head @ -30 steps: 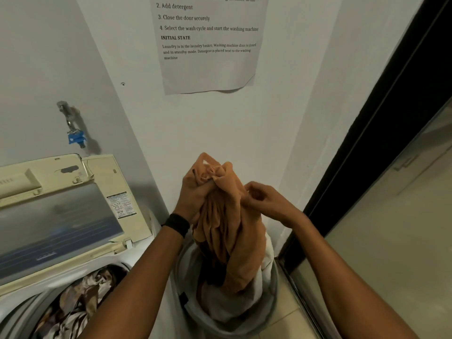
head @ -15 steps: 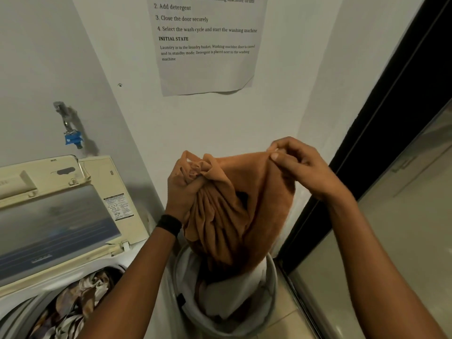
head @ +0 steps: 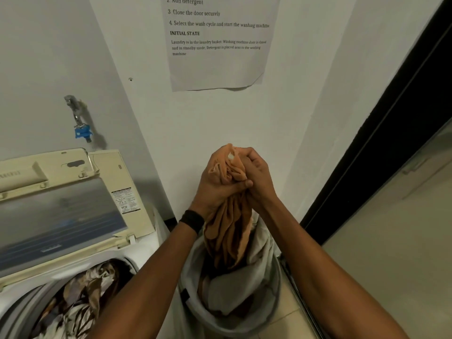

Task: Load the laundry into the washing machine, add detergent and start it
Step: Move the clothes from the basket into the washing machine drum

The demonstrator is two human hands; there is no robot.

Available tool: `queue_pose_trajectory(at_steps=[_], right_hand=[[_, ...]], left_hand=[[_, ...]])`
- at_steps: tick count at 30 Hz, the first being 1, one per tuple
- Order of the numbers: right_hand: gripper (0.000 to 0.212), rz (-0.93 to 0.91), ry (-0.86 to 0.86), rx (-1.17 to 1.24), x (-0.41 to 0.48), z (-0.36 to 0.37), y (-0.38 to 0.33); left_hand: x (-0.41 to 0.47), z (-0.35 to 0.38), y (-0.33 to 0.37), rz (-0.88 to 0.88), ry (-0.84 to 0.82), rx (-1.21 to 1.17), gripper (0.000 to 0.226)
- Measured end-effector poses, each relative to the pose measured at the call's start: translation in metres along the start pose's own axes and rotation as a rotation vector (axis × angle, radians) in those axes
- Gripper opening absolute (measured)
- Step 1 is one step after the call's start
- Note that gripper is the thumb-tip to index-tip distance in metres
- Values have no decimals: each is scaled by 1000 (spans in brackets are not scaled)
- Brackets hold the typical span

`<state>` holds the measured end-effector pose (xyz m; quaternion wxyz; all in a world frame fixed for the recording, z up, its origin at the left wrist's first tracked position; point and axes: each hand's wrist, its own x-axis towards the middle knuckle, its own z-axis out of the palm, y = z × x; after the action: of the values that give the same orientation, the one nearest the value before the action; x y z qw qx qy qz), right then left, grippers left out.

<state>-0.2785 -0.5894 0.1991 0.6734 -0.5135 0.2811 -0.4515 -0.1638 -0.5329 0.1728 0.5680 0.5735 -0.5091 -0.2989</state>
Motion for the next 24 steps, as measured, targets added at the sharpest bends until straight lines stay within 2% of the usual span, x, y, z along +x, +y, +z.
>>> queue_pose_trajectory(at_steps=[3, 6, 7, 8, 9, 11, 13, 14, 16, 19, 20, 22, 24], right_hand=[[37, 0, 111, 18, -7, 7, -3], [47, -300, 155, -338, -22, 10, 8], [54, -396, 137, -449, -26, 8, 14], [71, -446, 123, -517, -31, 2, 23], [91, -418, 128, -539, -35, -5, 34], [120, -213, 150, -552, -47, -24, 66], [131, 0, 96, -695, -61, -35, 99], [132, 86, 53, -785, -70, -37, 111], [125, 304, -60, -805, -72, -41, 134], [77, 593, -168, -825, -54, -50, 152], [74, 613, -186, -831, -49, -54, 152], [77, 513, -165, -760, -42, -60, 143], [65, 418, -176, -731, -54, -55, 106]], left_hand=[[3, 5, 6, 13, 117, 115, 68], [11, 14, 8, 76, 204, 219, 46], [13, 16, 9, 95, 245, 246, 40], [15, 18, 12, 99, 283, 219, 38], [17, 17, 16, 84, 318, 163, 42], [20, 12, 31, 67, 357, 37, 50], [20, 13, 50, 49, 327, -86, 54], [19, 17, 61, 48, 294, -144, 55], [20, 27, 76, 33, 261, -249, 52], [25, 29, 92, 14, 283, -362, 37], [28, 25, 94, 14, 302, -359, 38], [32, 15, 97, 13, 372, -333, 51], [35, 0, 95, 98, 456, -250, 54]])
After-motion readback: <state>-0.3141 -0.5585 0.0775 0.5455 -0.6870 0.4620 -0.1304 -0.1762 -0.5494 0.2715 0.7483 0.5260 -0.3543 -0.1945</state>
